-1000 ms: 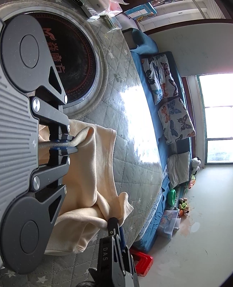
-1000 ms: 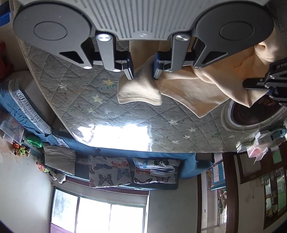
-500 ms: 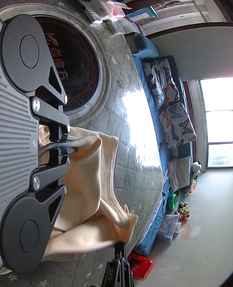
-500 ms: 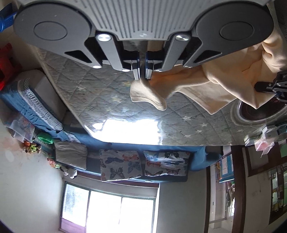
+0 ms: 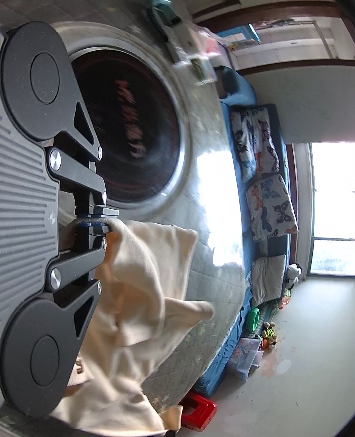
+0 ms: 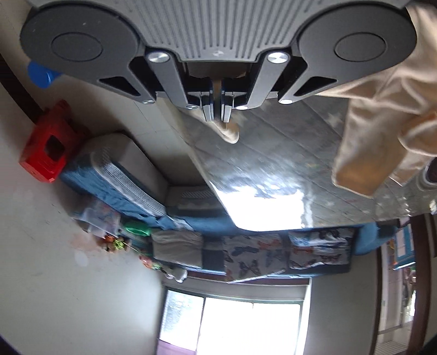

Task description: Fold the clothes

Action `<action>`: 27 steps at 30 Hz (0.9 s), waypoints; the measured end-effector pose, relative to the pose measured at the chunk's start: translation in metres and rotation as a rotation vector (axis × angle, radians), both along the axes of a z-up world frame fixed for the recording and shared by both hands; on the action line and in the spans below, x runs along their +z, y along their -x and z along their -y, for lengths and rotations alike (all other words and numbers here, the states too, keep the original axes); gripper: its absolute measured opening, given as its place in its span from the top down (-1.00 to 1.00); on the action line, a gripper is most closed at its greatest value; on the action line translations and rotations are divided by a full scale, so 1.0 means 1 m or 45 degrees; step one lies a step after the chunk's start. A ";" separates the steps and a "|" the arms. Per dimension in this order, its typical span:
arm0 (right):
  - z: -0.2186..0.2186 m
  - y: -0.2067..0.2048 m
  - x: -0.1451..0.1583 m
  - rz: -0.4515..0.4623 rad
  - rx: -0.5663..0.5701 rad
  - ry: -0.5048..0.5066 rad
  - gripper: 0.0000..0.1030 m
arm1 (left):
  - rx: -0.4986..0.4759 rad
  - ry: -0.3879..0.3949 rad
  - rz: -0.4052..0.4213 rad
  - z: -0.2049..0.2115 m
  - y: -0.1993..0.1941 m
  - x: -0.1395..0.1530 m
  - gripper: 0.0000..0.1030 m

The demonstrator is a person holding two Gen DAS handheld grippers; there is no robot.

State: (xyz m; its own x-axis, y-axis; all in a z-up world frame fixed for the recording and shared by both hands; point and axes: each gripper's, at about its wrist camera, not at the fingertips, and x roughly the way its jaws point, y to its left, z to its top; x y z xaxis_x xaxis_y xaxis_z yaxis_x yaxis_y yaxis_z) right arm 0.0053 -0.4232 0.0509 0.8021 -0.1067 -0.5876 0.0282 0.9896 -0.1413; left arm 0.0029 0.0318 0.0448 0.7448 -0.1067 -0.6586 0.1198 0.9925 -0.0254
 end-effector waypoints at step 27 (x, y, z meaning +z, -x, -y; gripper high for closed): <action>-0.103 0.034 -0.004 -0.106 0.614 0.030 0.37 | -0.063 -0.176 0.077 -0.027 0.069 0.021 0.03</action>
State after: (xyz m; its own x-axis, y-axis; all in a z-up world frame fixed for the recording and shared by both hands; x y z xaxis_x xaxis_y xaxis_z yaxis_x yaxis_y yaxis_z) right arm -0.0288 -0.3207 0.0465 0.7137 0.2512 -0.6538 -0.4449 0.8836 -0.1462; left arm -0.0656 0.0589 0.0661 0.7799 -0.0560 -0.6234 0.1661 0.9788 0.1199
